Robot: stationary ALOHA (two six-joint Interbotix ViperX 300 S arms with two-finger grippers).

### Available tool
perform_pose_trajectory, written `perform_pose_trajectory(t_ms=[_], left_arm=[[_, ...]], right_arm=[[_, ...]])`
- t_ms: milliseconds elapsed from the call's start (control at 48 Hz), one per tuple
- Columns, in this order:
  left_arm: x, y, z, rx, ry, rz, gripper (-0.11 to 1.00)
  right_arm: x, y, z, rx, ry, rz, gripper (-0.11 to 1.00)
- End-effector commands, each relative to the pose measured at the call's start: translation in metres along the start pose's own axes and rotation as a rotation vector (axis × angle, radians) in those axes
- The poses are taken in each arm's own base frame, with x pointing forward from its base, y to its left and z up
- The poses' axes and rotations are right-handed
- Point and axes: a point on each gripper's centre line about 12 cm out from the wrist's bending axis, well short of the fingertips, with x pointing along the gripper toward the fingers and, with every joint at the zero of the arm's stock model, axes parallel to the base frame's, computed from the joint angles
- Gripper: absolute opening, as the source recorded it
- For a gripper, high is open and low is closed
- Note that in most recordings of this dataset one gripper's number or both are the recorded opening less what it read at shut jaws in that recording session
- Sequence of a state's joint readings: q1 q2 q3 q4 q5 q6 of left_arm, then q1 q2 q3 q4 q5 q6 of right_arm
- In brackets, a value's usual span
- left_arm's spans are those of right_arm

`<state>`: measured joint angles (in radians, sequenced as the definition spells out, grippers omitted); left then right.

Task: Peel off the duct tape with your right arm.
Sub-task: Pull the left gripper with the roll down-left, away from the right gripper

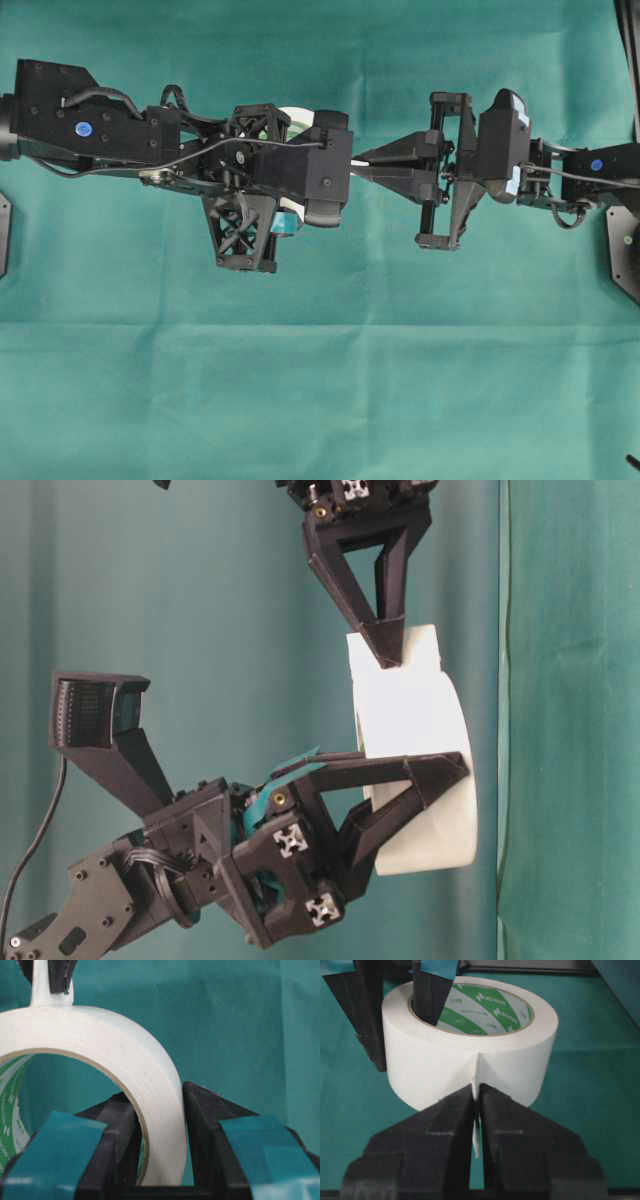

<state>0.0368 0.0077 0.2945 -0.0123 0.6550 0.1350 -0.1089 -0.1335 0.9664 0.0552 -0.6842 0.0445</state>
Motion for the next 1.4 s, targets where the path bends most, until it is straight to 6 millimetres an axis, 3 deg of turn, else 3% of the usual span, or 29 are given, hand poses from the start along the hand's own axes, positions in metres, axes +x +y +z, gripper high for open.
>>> perform_pose_trajectory(t_ms=[0, 188, 563, 771, 1376], left_arm=[[-0.023, 0.001, 0.016, 0.006, -0.073, 0.009, 0.22], [-0.022, -0.013, 0.017, 0.042, -0.074, -0.012, 0.22], [-0.026, -0.087, 0.019, 0.260, -0.093, -0.114, 0.22], [-0.026, -0.113, 0.020, 0.315, -0.109, -0.151, 0.22], [-0.045, -0.185, 0.033, 0.688, -0.363, -0.205, 0.21]], right_arm=[[0.002, 0.002, 0.005, 0.000, -0.021, 0.005, -0.09], [0.002, -0.001, 0.004, 0.013, -0.017, -0.010, -0.09], [-0.005, -0.027, -0.001, 0.018, -0.032, -0.087, -0.09], [-0.005, -0.043, 0.002, 0.020, -0.055, -0.132, -0.09], [0.033, -0.081, 0.001, 0.028, -0.053, -0.221, -0.09]])
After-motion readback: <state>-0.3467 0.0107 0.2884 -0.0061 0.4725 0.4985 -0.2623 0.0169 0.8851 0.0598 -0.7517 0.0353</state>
